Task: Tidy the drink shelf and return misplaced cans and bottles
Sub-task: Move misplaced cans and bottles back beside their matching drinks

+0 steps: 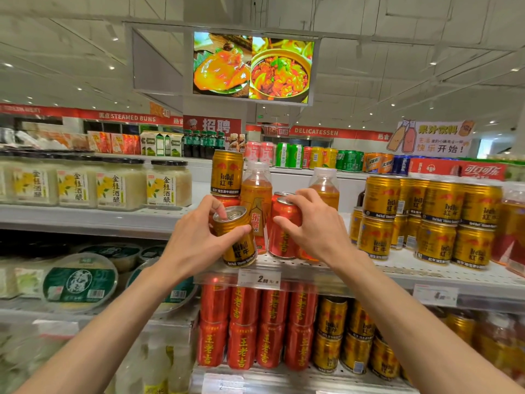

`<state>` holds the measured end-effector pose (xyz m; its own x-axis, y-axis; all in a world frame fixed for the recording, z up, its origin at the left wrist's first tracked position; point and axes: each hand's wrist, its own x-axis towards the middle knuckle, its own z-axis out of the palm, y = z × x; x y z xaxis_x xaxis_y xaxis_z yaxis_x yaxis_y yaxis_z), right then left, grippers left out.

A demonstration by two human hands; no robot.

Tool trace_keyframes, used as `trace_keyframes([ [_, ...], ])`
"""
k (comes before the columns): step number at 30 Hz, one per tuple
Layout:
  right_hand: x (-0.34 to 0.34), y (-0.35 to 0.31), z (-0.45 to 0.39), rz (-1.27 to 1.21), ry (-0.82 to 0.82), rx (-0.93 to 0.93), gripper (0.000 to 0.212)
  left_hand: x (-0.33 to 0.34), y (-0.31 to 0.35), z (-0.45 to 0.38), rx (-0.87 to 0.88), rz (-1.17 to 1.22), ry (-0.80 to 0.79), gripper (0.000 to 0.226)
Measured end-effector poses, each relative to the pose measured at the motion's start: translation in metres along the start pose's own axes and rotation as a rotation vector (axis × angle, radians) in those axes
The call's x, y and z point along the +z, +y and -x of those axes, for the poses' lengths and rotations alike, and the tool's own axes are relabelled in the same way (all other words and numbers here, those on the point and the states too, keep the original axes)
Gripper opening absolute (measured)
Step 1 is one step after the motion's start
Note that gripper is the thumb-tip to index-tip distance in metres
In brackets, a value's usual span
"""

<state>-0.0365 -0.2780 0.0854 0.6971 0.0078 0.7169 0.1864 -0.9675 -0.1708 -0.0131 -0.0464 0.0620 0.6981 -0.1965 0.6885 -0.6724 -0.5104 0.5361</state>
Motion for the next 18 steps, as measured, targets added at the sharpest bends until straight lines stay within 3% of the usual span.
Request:
trace_keyframes([
  [9,0.008,0.008,0.011,-0.088,-0.023,-0.054,0.065,0.002,-0.004,0.0,-0.045,0.06,-0.009,0.038],
  [14,-0.004,0.015,0.03,-0.226,0.021,-0.079,0.054,0.006,-0.002,0.004,-0.113,0.195,0.002,0.038],
  [18,-0.01,0.014,0.057,-0.285,-0.104,-0.07,0.051,0.016,-0.001,0.008,-0.128,0.335,-0.059,0.042],
])
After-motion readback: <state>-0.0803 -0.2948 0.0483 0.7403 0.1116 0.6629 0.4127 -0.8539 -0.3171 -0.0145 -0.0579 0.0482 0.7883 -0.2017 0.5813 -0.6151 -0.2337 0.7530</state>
